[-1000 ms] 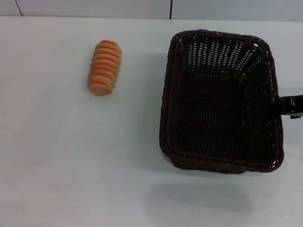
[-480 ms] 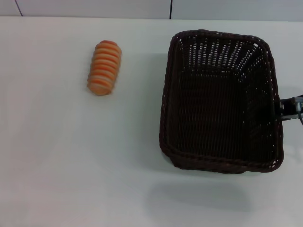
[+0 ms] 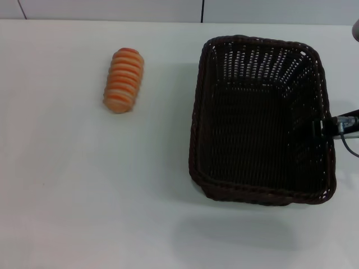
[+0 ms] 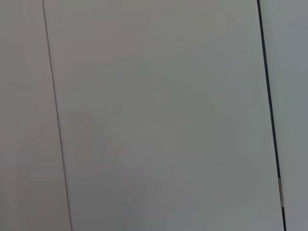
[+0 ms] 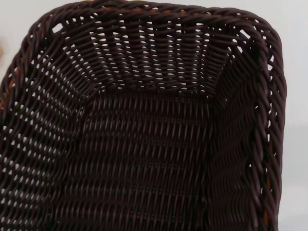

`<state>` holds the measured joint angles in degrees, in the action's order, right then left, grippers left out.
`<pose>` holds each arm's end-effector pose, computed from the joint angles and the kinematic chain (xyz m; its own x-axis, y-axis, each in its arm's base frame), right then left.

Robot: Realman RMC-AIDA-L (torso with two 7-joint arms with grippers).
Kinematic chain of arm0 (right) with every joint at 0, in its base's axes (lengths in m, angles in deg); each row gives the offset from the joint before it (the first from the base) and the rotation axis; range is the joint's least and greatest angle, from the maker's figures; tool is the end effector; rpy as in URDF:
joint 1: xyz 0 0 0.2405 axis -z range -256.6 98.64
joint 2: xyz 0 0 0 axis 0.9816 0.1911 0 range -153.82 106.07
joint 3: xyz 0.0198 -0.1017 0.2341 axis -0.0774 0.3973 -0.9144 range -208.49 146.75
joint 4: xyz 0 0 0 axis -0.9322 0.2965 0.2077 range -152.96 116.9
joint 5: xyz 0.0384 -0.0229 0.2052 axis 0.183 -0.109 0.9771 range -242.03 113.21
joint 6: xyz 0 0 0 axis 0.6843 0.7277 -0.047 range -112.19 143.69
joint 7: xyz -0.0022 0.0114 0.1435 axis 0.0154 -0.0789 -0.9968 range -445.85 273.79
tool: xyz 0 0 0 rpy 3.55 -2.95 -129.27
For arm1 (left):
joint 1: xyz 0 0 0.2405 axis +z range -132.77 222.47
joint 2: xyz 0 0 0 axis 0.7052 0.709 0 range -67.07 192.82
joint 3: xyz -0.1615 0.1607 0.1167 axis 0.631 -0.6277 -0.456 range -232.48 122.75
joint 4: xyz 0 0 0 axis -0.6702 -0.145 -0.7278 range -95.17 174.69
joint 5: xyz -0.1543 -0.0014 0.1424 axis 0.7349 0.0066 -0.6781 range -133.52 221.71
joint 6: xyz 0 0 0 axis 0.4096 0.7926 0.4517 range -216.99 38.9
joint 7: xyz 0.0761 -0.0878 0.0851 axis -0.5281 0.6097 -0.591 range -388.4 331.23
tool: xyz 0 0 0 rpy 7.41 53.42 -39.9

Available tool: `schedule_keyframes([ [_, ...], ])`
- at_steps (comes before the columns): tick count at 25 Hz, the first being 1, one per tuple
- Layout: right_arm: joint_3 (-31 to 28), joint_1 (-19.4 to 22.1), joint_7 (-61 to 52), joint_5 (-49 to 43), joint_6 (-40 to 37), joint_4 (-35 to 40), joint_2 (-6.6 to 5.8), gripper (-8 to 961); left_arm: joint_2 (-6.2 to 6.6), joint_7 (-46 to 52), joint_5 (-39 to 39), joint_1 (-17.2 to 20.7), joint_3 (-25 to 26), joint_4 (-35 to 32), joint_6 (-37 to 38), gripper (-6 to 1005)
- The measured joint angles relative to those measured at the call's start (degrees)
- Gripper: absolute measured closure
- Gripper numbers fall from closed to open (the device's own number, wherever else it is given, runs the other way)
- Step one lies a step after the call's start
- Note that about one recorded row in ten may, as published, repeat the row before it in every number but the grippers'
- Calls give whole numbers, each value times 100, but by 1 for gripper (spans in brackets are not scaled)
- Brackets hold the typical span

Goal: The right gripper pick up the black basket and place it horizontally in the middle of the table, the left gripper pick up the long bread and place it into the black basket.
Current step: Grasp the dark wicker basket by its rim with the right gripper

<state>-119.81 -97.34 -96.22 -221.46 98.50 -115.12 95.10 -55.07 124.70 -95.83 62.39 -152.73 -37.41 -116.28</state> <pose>0.1937 0.3188 0.0142 0.3530 -0.9017 -0.2495 -0.7988 -0.1517 -0.5822 -0.3389 0.2531 0.1043 0.7797 0.0633 0.6230 0.5760 0.3176 -0.7532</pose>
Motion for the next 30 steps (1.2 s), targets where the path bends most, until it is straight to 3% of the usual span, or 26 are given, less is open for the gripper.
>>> schedule_keyframes([
  [5,-10,-33,186,0,-177,170,5,400,1,0,0,-2,4,-16,-6,226],
  [10,127,-132,507,-2,-294,269,6,547,8,0,0,-4,5,-31,-6,227],
  [20,466,-199,965,-116,-424,125,-6,748,8,0,-12,59,4,-63,3,229],
  [28,481,-137,1716,-240,-398,-171,-8,758,9,0,-12,159,2,-211,9,231],
  [30,517,43,2299,-393,-451,-561,-4,761,9,0,-11,186,2,-255,11,232],
])
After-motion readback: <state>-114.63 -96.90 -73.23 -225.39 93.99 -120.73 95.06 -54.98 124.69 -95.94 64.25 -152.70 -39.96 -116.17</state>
